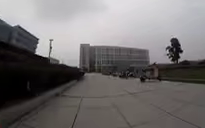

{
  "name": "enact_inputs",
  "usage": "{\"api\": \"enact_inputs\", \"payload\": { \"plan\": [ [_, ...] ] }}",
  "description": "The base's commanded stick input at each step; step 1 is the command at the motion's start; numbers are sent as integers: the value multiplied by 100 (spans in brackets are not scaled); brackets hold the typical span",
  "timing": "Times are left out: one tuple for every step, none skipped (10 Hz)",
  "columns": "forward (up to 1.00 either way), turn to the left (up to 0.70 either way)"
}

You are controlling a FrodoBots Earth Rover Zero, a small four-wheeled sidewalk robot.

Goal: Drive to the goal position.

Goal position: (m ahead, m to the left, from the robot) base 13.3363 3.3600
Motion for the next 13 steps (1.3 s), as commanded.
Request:
{"api": "enact_inputs", "payload": {
  "plan": [
    [70,0],
    [70,0],
    [70,0],
    [70,0],
    [70,0],
    [70,0],
    [70,0],
    [70,0],
    [70,1],
    [70,8],
    [70,15],
    [70,21],
    [70,28]
  ]
}}
